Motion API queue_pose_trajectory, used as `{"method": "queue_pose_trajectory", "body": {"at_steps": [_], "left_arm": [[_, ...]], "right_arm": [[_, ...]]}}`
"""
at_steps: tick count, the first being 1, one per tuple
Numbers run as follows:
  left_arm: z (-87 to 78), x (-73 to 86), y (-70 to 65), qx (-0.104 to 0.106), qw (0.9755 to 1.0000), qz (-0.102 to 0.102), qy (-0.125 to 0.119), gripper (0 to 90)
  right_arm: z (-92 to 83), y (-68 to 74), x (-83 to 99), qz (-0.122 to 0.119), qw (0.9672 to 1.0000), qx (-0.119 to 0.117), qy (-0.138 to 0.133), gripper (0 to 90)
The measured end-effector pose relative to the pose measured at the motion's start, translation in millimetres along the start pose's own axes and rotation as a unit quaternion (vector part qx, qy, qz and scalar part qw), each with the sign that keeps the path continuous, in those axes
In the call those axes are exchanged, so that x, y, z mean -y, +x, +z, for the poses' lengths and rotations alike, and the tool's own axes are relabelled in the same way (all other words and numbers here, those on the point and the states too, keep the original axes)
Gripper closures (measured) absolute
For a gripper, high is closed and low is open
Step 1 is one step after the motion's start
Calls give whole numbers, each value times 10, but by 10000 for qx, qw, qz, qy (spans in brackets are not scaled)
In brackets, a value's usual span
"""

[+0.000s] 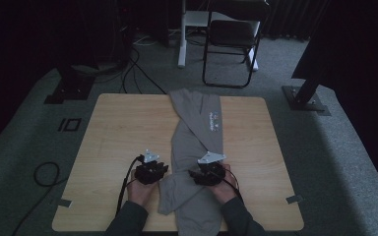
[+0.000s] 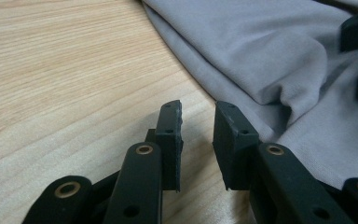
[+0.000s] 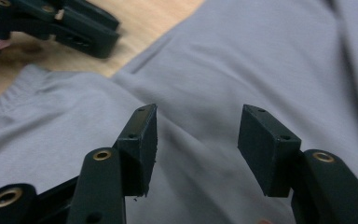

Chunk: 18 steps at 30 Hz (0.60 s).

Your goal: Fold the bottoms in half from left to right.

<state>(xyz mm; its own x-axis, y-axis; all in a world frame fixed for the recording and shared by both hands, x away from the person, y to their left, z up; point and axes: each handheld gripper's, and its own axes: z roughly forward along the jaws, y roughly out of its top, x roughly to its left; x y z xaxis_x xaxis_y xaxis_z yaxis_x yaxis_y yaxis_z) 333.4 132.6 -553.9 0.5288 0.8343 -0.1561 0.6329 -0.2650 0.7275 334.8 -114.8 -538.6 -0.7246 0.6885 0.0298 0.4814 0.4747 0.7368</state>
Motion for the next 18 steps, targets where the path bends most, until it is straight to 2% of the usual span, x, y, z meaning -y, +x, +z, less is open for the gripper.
{"method": "queue_pose_trajectory", "body": {"at_steps": [1,2,3,6,8,11,12,15,16,18], "left_arm": [[-3,5,-4,16,10000,-28,-5,725],[-4,8,-10,25,10000,-30,-8,725],[-7,10,-13,33,10000,-4,4,725],[-13,26,-56,74,10000,21,3,725],[-18,33,-85,76,9999,80,19,725],[-19,39,-100,95,9999,57,21,725],[-19,39,-107,87,9999,53,19,725],[-25,27,-137,101,9999,74,-8,725],[-25,27,-137,101,9999,74,-8,725],[-37,-5,-188,94,9998,148,-50,725]], "right_arm": [[49,39,-2,-83,9998,-68,193,497],[49,39,-2,-83,9998,-68,193,497],[69,52,8,-131,9995,-88,268,537],[37,91,56,-230,9992,-104,305,795],[-48,106,93,-269,9992,-78,269,893],[-165,101,142,-249,9993,-145,235,898],[-280,95,202,-222,9995,-176,147,899],[-470,82,306,-138,9997,-204,40,897],[-470,82,306,-138,9997,-204,40,897],[-632,85,437,-125,9997,-221,50,896]]}}
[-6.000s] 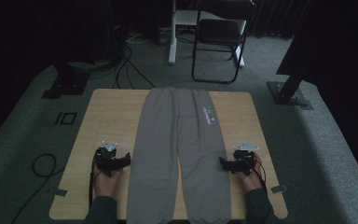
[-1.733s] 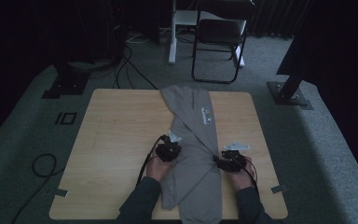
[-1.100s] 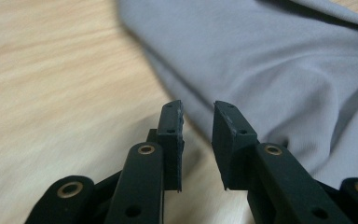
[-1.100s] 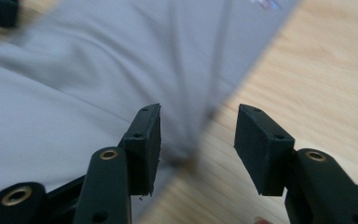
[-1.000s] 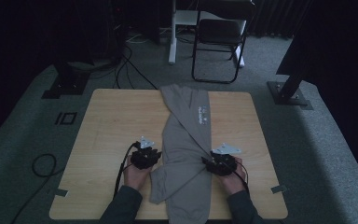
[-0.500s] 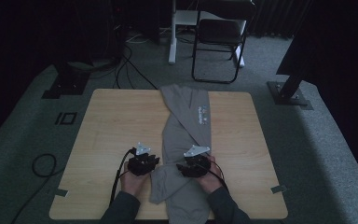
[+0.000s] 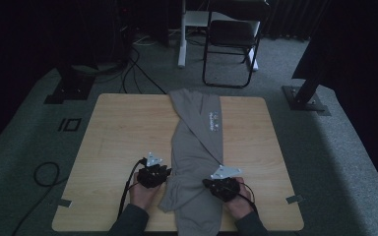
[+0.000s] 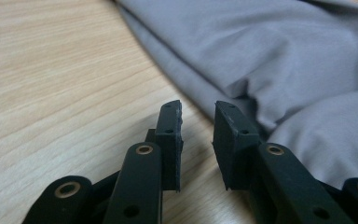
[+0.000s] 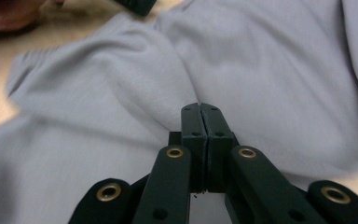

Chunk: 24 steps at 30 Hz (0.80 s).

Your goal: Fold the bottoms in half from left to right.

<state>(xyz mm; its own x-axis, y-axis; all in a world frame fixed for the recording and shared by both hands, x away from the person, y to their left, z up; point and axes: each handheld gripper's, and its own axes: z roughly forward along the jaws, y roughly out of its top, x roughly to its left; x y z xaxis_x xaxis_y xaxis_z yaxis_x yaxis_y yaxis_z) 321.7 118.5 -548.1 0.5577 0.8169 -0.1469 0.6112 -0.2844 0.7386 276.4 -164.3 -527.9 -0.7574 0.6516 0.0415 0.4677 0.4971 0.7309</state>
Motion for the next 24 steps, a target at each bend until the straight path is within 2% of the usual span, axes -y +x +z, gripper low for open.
{"method": "queue_pose_trajectory", "body": {"at_steps": [5,10,12,13,15,16,17,18,24], "left_arm": [[-25,-67,-130,96,9997,157,-134,725],[-16,-99,-312,266,9988,388,-165,725],[14,-95,-374,334,9980,531,-98,725],[46,-86,-397,344,9976,596,-25,725],[129,-61,-410,237,9971,689,207,730],[129,-61,-410,237,9971,689,207,737],[183,-36,-382,278,9978,567,217,737],[190,-37,-366,301,9979,530,197,745],[297,-162,-299,173,9988,396,227,749]], "right_arm": [[-193,6,214,-20,10000,43,55,895],[-191,-7,352,-24,9994,73,334,881],[-156,-9,379,-61,9991,101,415,868],[-149,-13,381,-69,9992,101,373,859],[-140,-30,372,-74,9991,172,372,850],[-140,-30,372,-74,9991,172,372,850],[-132,-47,369,-70,9992,185,347,849],[-121,-90,360,-33,9992,234,331,847],[-42,-301,288,69,9986,458,253,833]]}}
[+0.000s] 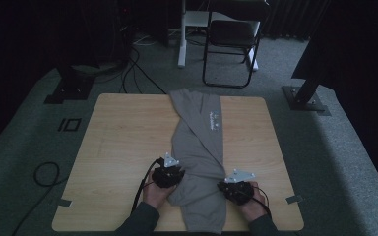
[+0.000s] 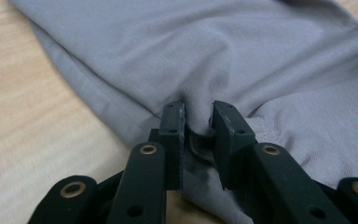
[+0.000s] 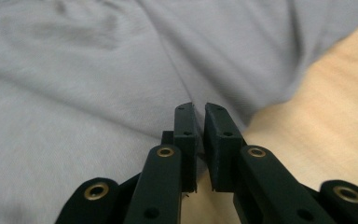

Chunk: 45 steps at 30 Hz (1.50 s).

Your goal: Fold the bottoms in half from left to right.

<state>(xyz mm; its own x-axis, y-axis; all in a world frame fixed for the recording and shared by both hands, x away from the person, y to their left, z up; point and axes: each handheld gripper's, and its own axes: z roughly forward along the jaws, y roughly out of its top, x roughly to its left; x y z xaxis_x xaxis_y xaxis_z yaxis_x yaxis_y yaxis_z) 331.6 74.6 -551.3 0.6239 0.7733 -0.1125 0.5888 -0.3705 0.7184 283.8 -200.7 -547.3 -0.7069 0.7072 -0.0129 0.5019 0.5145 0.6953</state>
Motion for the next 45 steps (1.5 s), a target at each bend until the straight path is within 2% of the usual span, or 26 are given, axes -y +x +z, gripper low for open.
{"method": "queue_pose_trajectory", "body": {"at_steps": [5,8,11,12,13,16,17,18,23,24,26,28,29,31,32,33,35,37,39,40,42,45], "left_arm": [[147,-145,101,-117,9998,-148,-61,750],[227,-240,138,-230,9996,-142,-33,742],[242,-286,152,-236,9996,-164,34,718],[226,-283,150,-222,9996,-145,23,708],[188,-266,141,-208,9997,-122,-41,708],[127,-234,140,-200,9997,-106,-115,704],[45,-181,160,-230,9994,-138,-196,704],[17,-160,176,-251,9994,-143,-197,703],[-71,-74,238,-296,9991,-228,-196,703],[-80,-62,239,-284,9990,-255,-213,701],[-95,-42,237,-268,9991,-247,-215,698],[-99,-23,221,-250,9992,-231,-213,697],[-97,-14,206,-242,9992,-230,-216,697],[-91,-1,180,-229,9993,-207,-203,696],[-89,2,168,-224,9994,-187,-194,696],[-92,3,157,-220,9994,-162,-190,696],[-101,6,126,-166,9995,-162,-224,696],[-110,2,93,-158,9996,-106,-224,696],[-119,-3,56,-125,9996,-77,-249,696],[-119,-3,56,-125,9996,-77,-249,696],[-125,-6,4,-89,9996,-39,-280,696],[-137,-5,-51,-9,9996,-1,-291,694]], "right_arm": [[110,-188,-105,101,9996,249,-33,820],[183,-300,-189,219,9989,404,-6,807],[195,-312,-227,270,9987,426,24,780],[177,-276,-269,308,9990,310,-95,757],[177,-276,-269,308,9990,310,-95,757],[163,-193,-339,168,9994,199,-224,738],[171,-170,-365,107,9995,164,-236,731],[254,-128,-459,36,9997,140,-216,713],[441,-93,-604,78,9999,15,-137,684],[521,-66,-666,79,9999,-9,-87,636],[582,-39,-706,64,10000,-24,-46,620],[641,-17,-707,74,9998,-81,137,623],[641,0,-696,57,9999,-76,85,670],[608,18,-683,21,9999,-100,130,816],[584,31,-673,-49,9999,-23,147,868],[553,46,-659,-78,9999,-16,146,882],[515,61,-644,-109,9999,-53,114,888],[360,111,-585,-249,9997,-39,-21,890],[222,126,-527,-230,9995,-54,-198,890],[222,126,-527,-230,9995,-54,-198,890],[84,128,-448,-198,9993,-34,-326,890],[-50,141,-316,-164,9992,-47,-355,890]]}}
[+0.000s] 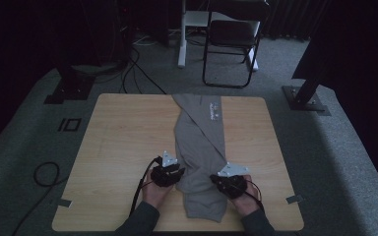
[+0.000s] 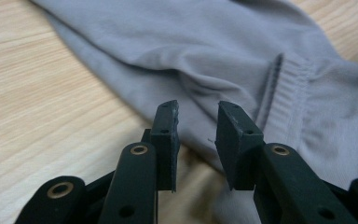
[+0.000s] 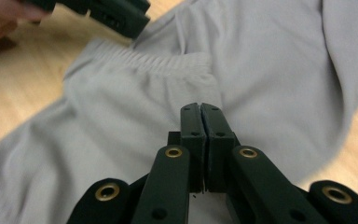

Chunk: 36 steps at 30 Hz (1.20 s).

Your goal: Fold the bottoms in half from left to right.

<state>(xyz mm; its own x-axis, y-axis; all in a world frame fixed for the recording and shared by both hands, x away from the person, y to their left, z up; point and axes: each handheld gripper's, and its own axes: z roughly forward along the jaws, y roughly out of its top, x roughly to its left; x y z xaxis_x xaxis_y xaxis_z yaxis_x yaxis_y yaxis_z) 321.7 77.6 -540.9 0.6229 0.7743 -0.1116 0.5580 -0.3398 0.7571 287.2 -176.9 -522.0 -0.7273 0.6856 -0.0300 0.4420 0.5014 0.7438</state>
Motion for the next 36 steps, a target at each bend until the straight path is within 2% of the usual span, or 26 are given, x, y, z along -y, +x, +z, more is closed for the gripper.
{"method": "queue_pose_trajectory", "body": {"at_steps": [1,2,3,7,10,12,13,16,19,23,26,27,30,33,34,36], "left_arm": [[0,0,0,0,10000,0,0,694],[-2,14,-60,40,10000,64,19,694],[-3,22,-78,66,9999,96,38,693],[-14,50,-123,117,9998,149,77,692],[-19,67,-144,141,9998,138,94,691],[-24,74,-163,184,9997,142,106,690],[-29,76,-177,216,9996,146,105,689],[-47,73,-227,337,9993,168,82,688],[-44,71,-262,492,9987,140,83,672],[-24,87,-306,671,9976,100,102,652],[4,104,-342,724,9971,159,178,617],[21,111,-346,719,9970,177,233,606],[36,133,-347,713,9969,125,303,613],[-32,144,-353,779,9967,82,222,769],[-62,144,-355,868,9960,45,195,833],[-126,141,-388,957,9952,102,151,883]], "right_arm": [[0,0,0,0,10000,0,0,890],[-30,7,36,4,10000,9,10,890],[-117,22,160,33,10000,-73,56,890],[-207,54,332,58,9996,-117,234,888],[-238,68,413,4,9992,-85,401,883],[-252,51,433,67,9992,-90,395,847],[-252,31,429,128,9993,-93,348,789],[-232,-51,378,345,9991,-109,206,697],[-145,-138,284,452,9987,-164,146,629],[65,-256,187,736,9963,-388,204,558],[142,-266,156,765,9954,-483,325,537],[152,-262,156,783,9949,-525,360,539],[146,-244,177,775,9944,-604,393,646],[71,-240,189,777,9949,-564,294,787],[32,-239,190,772,9950,-582,233,799],[-60,-223,194,697,9955,-642,69,806]]}}
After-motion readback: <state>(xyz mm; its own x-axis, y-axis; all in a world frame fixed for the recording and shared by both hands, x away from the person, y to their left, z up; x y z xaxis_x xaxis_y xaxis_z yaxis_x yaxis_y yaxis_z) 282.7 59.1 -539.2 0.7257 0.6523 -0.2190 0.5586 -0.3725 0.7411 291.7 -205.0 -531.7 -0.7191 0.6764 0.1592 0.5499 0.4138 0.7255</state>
